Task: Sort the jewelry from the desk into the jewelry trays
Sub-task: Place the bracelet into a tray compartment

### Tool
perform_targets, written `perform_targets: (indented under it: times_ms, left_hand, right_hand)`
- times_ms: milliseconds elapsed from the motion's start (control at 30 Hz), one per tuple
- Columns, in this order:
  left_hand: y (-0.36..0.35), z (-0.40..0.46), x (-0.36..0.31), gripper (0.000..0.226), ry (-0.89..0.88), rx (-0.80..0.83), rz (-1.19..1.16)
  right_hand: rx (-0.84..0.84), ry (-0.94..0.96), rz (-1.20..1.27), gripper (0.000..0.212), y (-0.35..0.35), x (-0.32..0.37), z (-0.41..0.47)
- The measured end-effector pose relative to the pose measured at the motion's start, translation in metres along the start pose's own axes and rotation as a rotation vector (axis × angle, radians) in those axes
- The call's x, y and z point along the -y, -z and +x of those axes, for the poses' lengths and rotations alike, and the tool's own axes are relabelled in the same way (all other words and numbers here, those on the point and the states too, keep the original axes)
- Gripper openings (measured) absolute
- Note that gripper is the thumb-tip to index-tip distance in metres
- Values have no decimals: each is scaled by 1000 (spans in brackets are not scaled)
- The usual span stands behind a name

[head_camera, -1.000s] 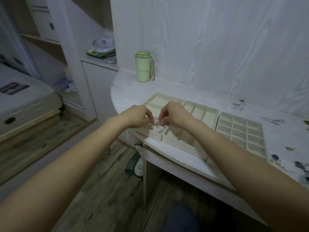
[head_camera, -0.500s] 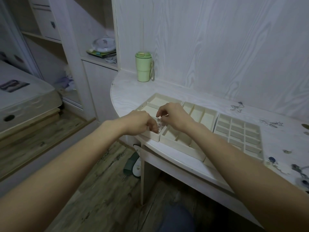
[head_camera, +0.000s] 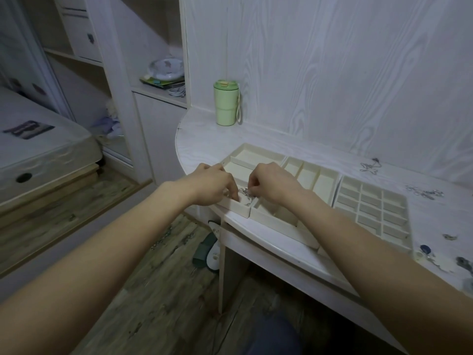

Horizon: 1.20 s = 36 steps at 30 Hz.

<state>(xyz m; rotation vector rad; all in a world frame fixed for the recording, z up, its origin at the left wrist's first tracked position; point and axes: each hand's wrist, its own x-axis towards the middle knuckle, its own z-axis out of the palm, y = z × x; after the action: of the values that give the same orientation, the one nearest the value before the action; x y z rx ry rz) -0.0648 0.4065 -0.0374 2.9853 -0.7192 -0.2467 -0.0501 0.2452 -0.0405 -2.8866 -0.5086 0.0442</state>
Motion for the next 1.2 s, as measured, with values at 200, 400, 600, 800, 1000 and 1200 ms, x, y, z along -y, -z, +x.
perform_targets:
  times_ms: [200,400,600,800,1000,1200]
  left_hand:
    - [-2,14,-6,27,121,-205,-65]
    - [-11,28,-10,19,164,-240,-8]
    - [-12,26,-7,10,177,-241,-123]
    - [-11,29,-9,10,182,-181,-151]
    - [-14,35,-17,14,149,-259,-78]
    - [-16,34,-18,8,171,-268,-178]
  right_hand:
    - [-30,-126,-86,23,-3,10,0]
    - [-64,-165,-79,18,-3,13,0]
    - [14,-212,73,20,-2,6,3]
    - [20,-175,21,17,-4,8,3]
    - [24,-163,27,20,-3,9,0]
    - [73,-165,88,17,1,3,3]
